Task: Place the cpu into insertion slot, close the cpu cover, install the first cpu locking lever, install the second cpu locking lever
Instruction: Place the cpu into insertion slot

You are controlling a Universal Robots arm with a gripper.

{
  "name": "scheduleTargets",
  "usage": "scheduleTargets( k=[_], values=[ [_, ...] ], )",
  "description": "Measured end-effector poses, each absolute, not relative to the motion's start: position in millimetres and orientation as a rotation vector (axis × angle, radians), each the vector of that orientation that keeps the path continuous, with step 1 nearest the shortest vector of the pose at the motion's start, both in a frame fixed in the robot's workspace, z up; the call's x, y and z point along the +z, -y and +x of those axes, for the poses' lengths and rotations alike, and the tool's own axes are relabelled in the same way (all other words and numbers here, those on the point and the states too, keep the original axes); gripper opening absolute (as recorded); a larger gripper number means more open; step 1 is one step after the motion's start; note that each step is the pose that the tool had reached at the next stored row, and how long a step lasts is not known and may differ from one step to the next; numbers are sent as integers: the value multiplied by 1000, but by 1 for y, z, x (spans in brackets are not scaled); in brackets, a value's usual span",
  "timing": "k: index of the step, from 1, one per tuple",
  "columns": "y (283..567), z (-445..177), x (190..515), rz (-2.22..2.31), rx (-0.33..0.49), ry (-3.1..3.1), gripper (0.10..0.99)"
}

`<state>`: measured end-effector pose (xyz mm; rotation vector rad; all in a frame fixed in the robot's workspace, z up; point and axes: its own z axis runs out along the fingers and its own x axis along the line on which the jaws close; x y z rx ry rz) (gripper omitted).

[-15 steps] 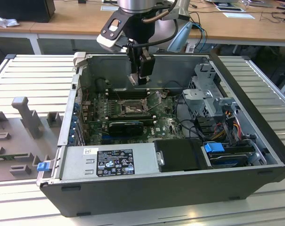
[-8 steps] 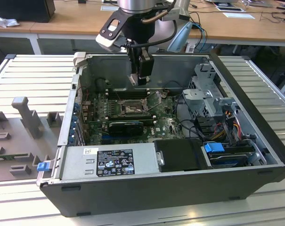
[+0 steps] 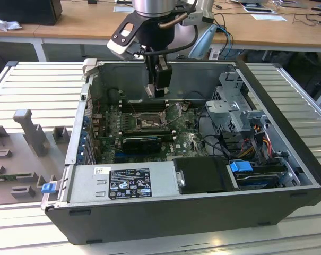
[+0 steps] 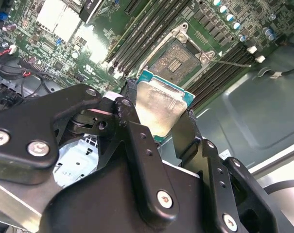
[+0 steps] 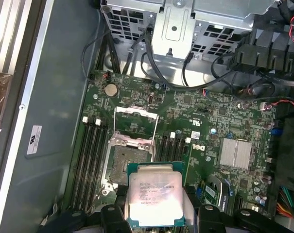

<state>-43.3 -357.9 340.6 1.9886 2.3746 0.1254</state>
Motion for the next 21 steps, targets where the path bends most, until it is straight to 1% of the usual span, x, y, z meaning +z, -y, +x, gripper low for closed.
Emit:
scheduleTargets(
  k=[21],
  values=[
    [358,-43,331,2150,120,-2222,529]
  ],
)
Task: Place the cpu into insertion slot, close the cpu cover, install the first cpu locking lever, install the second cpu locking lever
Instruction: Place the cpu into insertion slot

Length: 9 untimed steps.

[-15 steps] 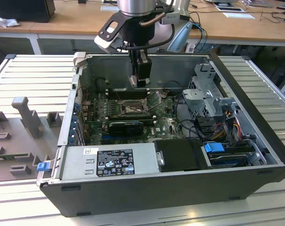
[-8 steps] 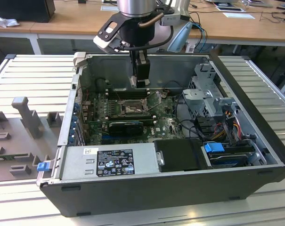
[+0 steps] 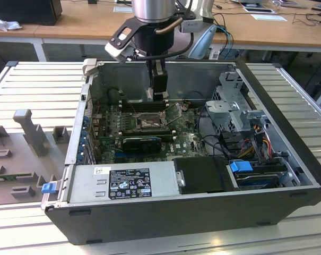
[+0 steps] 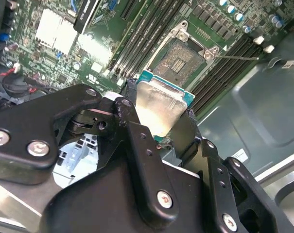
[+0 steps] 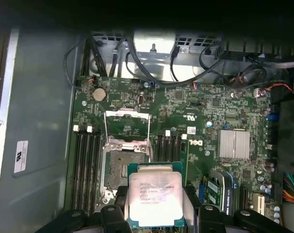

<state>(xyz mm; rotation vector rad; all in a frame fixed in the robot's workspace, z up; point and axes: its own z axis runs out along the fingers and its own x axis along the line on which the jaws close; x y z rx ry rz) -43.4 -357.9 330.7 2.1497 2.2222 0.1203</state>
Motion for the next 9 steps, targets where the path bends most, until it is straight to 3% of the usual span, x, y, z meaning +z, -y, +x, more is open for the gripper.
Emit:
scheduleTargets(
  k=[9],
  values=[
    [358,-43,325,2204,118,-2166,529]
  ],
)
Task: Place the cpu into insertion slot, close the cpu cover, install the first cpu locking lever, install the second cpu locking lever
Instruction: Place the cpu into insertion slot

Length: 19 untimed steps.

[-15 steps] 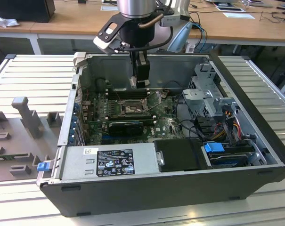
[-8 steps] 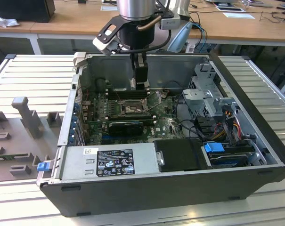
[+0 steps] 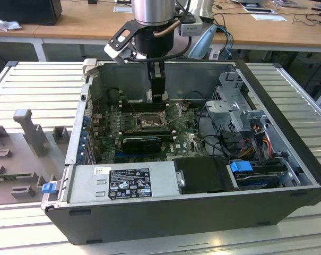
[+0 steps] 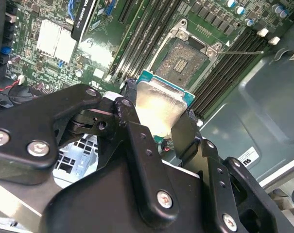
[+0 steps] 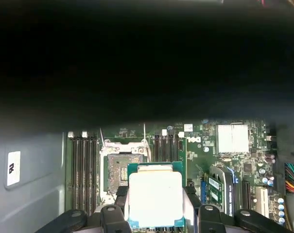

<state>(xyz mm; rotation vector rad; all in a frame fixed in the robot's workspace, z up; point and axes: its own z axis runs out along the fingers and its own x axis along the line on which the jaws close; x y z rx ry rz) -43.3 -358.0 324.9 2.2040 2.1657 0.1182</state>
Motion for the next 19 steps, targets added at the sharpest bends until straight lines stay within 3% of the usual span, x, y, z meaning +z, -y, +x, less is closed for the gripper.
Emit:
scheduleTargets(
  k=[19],
  values=[
    [358,-44,309,2218,115,-2154,529]
  ],
)
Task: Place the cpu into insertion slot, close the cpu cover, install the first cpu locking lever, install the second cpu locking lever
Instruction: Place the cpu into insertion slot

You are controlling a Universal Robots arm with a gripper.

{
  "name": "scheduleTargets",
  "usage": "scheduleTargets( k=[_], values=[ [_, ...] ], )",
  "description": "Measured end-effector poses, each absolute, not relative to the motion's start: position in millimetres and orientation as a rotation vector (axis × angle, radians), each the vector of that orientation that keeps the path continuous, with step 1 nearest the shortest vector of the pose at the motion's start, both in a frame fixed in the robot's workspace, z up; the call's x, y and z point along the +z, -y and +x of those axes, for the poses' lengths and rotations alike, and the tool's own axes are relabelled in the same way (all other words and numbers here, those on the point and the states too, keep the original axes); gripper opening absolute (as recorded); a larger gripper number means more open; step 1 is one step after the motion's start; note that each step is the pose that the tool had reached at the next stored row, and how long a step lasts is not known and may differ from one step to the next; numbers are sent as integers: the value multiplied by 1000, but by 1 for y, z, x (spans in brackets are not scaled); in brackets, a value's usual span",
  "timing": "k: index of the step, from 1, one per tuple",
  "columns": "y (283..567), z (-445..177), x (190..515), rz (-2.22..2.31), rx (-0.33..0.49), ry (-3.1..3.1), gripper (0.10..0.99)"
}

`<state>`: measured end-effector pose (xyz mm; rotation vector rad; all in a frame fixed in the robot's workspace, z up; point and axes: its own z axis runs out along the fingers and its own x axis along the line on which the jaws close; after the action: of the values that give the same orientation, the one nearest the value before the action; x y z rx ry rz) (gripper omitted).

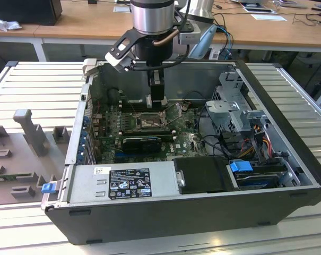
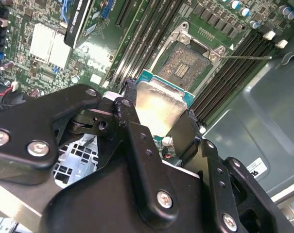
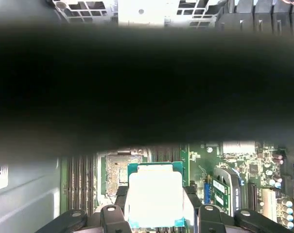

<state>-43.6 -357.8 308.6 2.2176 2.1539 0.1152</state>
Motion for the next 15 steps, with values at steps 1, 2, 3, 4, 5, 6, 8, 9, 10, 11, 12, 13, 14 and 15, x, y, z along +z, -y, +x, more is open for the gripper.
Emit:
scheduleTargets(
  k=[1,2,3,4,5,6,8,9,10,11,12,13,14,15],
  values=[
    [358,-46,307,2220,115,-2151,529],
    [358,-47,306,2220,115,-2151,529],
    [358,-48,305,2220,115,-2151,529],
    [358,-48,305,2220,115,-2151,529],
    [358,-49,304,2220,115,-2151,529],
    [358,-49,303,2220,115,-2151,529],
    [358,-49,302,2221,115,-2151,529],
    [358,-49,301,2221,115,-2151,529],
    [358,-49,300,2221,115,-2151,529],
    [358,-50,298,2221,115,-2151,529],
    [358,-50,297,2221,114,-2151,529],
    [358,-50,296,2221,114,-2151,529],
    [358,-50,295,2221,114,-2151,529],
    [358,-50,294,2221,114,-2151,529]
  ],
)
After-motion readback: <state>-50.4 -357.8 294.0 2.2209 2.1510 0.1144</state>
